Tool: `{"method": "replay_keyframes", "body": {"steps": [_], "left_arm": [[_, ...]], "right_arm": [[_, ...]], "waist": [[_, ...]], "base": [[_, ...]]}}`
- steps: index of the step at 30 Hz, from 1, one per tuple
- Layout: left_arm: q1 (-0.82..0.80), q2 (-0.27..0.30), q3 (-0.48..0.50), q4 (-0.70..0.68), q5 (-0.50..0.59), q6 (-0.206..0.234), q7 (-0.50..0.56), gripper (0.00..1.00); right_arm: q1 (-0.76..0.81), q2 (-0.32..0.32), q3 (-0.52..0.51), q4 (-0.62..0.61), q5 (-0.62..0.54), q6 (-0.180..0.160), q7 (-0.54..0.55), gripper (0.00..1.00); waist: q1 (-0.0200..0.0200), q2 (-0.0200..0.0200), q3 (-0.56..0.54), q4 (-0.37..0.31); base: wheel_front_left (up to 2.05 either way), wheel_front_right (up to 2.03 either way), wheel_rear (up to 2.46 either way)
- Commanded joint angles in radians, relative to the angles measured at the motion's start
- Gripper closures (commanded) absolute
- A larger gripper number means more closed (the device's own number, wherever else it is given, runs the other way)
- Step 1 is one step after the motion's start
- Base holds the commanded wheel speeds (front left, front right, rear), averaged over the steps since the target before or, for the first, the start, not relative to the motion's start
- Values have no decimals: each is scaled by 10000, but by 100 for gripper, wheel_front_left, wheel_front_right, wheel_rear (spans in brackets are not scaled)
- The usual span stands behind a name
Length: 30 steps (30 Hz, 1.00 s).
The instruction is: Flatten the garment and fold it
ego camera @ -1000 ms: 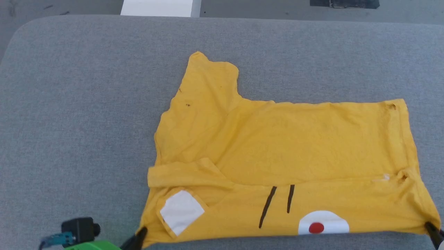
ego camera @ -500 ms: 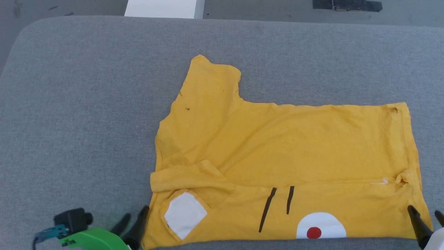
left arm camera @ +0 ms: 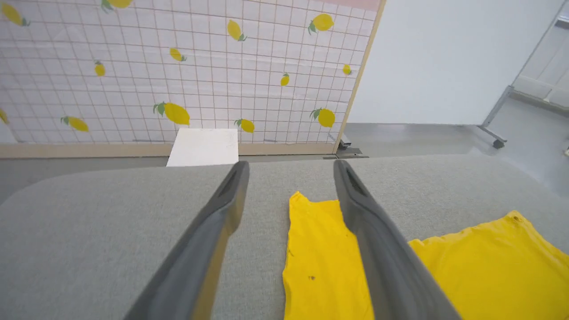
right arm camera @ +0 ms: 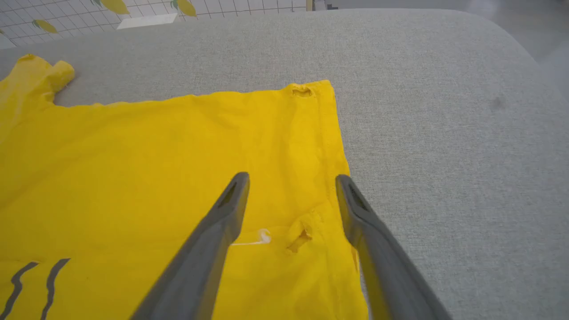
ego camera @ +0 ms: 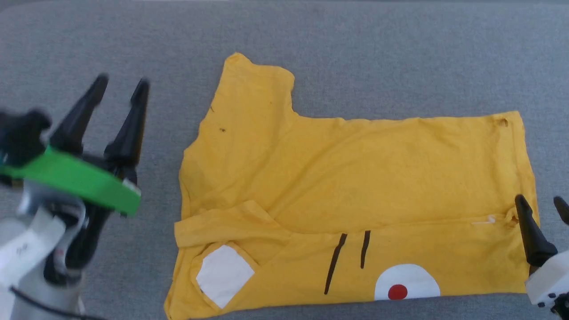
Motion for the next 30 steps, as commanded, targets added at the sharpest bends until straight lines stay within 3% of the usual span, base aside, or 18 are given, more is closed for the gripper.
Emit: {"method": "replay_keyframes", "body": {"steps": [1, 7, 11, 16, 25, 26, 27, 30], "left_arm": [[-743, 182, -257, 262, 252, -241, 214, 0], [-4305, 319, -1492, 2218, 690, -1186, 1630, 0], [-5647, 203, -2341, 3351, 350, -1545, 2810, 0], [-6393, 318, -2939, 4248, 20, -1679, 3681, 0], [-6704, 711, -3148, 5561, 112, -1681, 3855, 0], [-6705, 747, -3171, 5654, 132, -1683, 3858, 56], [-6679, 762, -3198, 5763, 90, -1688, 3879, 100], [-6605, 798, -3271, 5895, -60, -1703, 3902, 100]], "right_arm": [[-267, -20, 72, -98, -114, -15, -123, 0], [-949, -185, 591, -183, -377, -15, -370, 0], [-1375, -168, 901, -64, -409, -15, -525, 0], [-1702, -140, 1217, 211, -370, -15, -676, 0], [-2063, -218, 1411, 572, -300, -15, -876, 0], [-2082, -234, 1407, 574, -293, -15, -884, 0], [-2103, -248, 1384, 567, -295, -15, -894, 0], [-2142, -289, 1319, 490, -311, -15, -893, 0]], "waist": [[0, 0, 662, -231], [0, 0, 1652, -600], [0, 0, 2146, -824], [0, 0, 2550, -1108], [0, 0, 3000, -1544], [0, 0, 3022, -1566], [0, 0, 3038, -1582], [0, 0, 3024, -1563]], "base": [[0, 0, 0], [0, 0, 0], [0, 0, 0], [0, 0, 0], [0, 0, 0], [0, 0, 0], [0, 0, 0], [0, 0, 0]]}}
